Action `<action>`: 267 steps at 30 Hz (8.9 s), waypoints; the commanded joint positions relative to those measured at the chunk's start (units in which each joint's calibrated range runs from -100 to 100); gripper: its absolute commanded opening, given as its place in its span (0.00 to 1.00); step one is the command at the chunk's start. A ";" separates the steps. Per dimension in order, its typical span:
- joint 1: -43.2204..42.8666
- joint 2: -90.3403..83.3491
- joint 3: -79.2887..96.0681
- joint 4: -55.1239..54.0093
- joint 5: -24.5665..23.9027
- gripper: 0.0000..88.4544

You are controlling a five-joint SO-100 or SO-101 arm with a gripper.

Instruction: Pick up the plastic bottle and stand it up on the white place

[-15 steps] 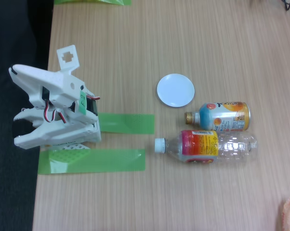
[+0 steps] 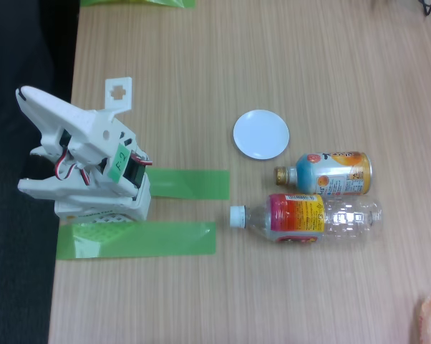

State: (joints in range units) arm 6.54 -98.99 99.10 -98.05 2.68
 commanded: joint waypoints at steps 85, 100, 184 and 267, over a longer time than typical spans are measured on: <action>-6.24 26.96 -52.88 180.96 47.99 0.37; -6.24 21.75 -42.65 166.03 48.57 0.37; 2.87 77.53 -58.22 159.08 68.14 0.37; -0.02 75.34 -45.36 148.52 68.03 0.24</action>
State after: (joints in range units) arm 6.24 -22.47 53.91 50.98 70.93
